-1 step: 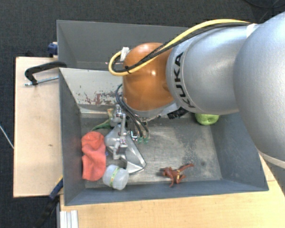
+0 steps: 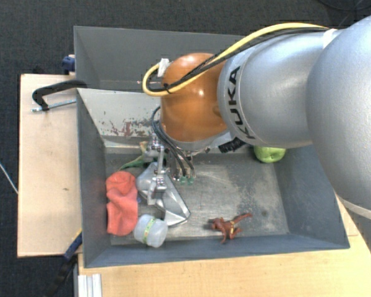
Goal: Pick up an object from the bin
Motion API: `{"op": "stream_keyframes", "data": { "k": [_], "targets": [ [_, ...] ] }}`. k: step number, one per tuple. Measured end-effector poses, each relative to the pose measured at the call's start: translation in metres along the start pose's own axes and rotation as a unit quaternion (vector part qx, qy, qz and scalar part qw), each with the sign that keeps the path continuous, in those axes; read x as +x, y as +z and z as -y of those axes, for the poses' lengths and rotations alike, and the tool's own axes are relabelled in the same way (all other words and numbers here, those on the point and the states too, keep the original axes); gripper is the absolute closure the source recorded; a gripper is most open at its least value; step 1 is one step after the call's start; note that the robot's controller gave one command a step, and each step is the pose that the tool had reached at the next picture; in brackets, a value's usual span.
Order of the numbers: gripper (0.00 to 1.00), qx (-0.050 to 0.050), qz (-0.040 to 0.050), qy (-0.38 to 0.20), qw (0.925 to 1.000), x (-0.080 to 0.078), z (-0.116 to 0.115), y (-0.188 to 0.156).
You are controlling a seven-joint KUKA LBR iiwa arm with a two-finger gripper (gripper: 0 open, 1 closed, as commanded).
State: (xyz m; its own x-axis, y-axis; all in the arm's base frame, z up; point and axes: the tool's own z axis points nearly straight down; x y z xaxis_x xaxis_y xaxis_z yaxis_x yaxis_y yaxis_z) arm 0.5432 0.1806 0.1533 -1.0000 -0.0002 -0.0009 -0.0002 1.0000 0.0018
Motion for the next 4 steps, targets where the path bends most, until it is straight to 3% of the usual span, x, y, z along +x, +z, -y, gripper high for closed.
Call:
{"op": "stream_keyframes", "data": {
  "k": [1, 2, 3, 4],
  "targets": [
    [0.0, -0.001, 0.0058, -0.029, 0.9995, -0.023, -0.017, 0.038],
    [0.0, 0.0, 0.0015, -0.004, 1.0, -0.028, -0.026, 0.069],
    [0.0, 0.0, 0.0014, 0.062, 0.9981, -0.027, -0.027, 0.068],
    [1.0, -0.002, 0.0016, -0.04, 0.9992, -0.031, -0.033, 0.071]
  ]
}}
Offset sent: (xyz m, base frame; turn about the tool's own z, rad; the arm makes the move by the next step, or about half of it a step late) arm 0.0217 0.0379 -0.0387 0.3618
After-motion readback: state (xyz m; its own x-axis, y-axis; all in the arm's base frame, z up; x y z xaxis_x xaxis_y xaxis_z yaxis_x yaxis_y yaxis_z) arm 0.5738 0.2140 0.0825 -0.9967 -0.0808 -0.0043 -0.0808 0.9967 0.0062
